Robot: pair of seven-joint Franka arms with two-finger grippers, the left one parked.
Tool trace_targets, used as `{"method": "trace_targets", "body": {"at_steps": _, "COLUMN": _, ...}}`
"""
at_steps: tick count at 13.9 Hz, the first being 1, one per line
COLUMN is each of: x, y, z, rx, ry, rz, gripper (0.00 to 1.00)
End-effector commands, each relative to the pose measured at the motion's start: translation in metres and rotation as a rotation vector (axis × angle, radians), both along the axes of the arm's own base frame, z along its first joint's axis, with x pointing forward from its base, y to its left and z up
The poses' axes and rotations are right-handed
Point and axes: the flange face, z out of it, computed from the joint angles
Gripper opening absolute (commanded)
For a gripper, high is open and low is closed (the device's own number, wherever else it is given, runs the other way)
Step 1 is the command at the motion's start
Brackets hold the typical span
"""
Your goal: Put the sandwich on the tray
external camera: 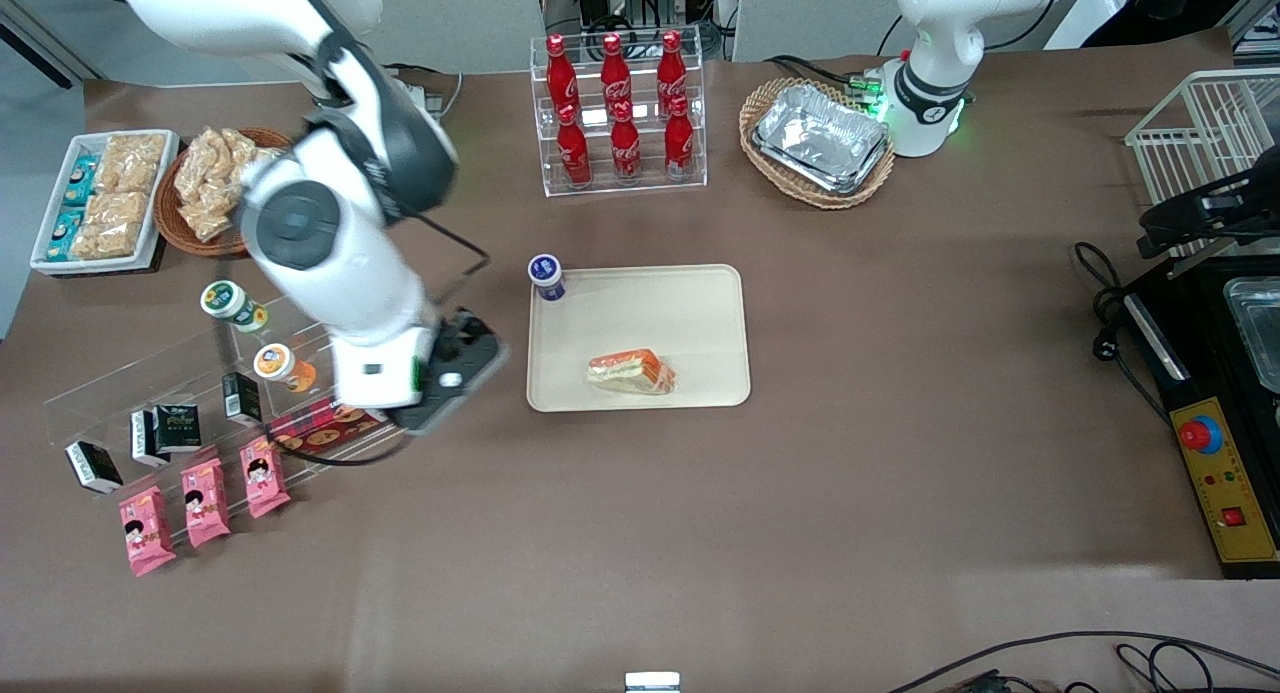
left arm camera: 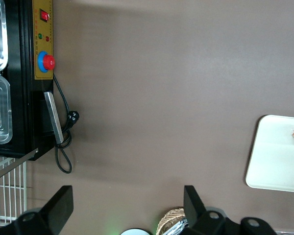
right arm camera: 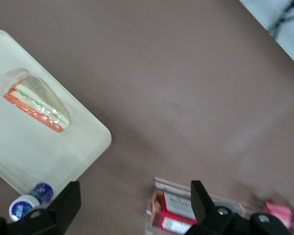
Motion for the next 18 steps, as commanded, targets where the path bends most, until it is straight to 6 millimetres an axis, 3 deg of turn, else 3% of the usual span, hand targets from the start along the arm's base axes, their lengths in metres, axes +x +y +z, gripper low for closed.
{"method": "trace_targets", "body": {"at_steps": 1, "x": -0.008, "y": -0.049, "z": 0.042, "rx": 0.004, "ry": 0.013, "rz": -0.118, "gripper": 1.0}}
{"method": "trace_targets", "body": {"at_steps": 5, "x": -0.012, "y": -0.113, "z": 0.078, "rx": -0.034, "ry": 0.007, "rz": -0.223, "gripper": 1.0}}
{"method": "trace_targets", "body": {"at_steps": 9, "x": -0.012, "y": -0.223, "z": 0.108, "rx": 0.076, "ry": 0.029, "rz": -0.435, "gripper": 1.0}}
{"method": "trace_targets", "body": {"at_steps": 14, "x": -0.055, "y": -0.3, "z": 0.15, "rx": 0.06, "ry": 0.083, "rz": -0.579, "gripper": 1.0}}
{"method": "trace_targets", "body": {"at_steps": 18, "x": -0.069, "y": -0.338, "z": 0.154, "rx": 0.04, "ry": 0.118, "rz": -0.646, "gripper": 1.0}}
